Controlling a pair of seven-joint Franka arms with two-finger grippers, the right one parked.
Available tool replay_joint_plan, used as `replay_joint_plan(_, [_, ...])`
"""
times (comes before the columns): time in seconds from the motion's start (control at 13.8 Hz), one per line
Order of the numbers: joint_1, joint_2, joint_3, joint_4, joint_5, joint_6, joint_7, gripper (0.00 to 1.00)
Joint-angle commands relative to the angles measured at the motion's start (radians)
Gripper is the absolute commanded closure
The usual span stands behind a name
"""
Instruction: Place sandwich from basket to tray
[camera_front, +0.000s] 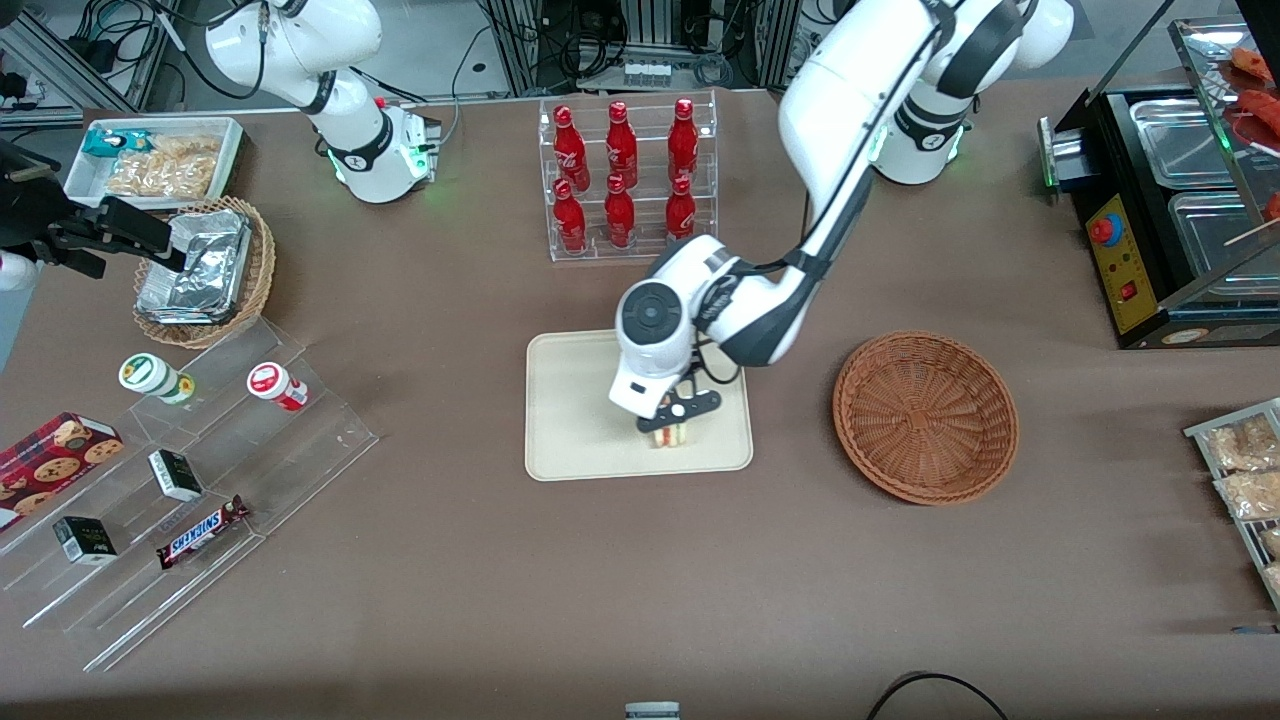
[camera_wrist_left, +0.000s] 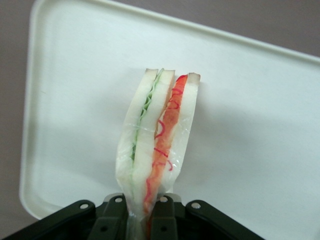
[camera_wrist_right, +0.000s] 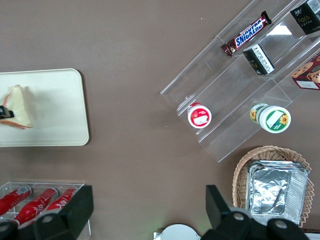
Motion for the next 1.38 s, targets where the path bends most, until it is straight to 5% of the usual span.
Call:
replay_joint_plan(0.0, [-0.029,0.041,0.012,0.065,-0.003,0.0,-0.01,0.96])
replay_joint_plan(0.22, [-0.037,0.049,0.01,0.065,-0.001,0.016,-0.005,0.94])
replay_joint_plan(0.29, [-0.035,0.052,0.01,0.064,-0.002,0.016,-0.008,0.85])
replay_joint_plan(0.36, [-0.037,0.049,0.01,0.064,-0.006,0.016,-0.024,0.33])
replay_joint_plan(0.44, [-0.035,0.043,0.01,0.061,-0.007,0.014,-0.025,0.0])
replay_joint_plan(0.8, [-0.024,-0.032,0.013,0.064,-0.007,-0.001,-0.024,0.0])
replay_joint_plan(1.31, [0.011,-0.184,0.061,0.032,0.01,-0.352,0.002,0.0])
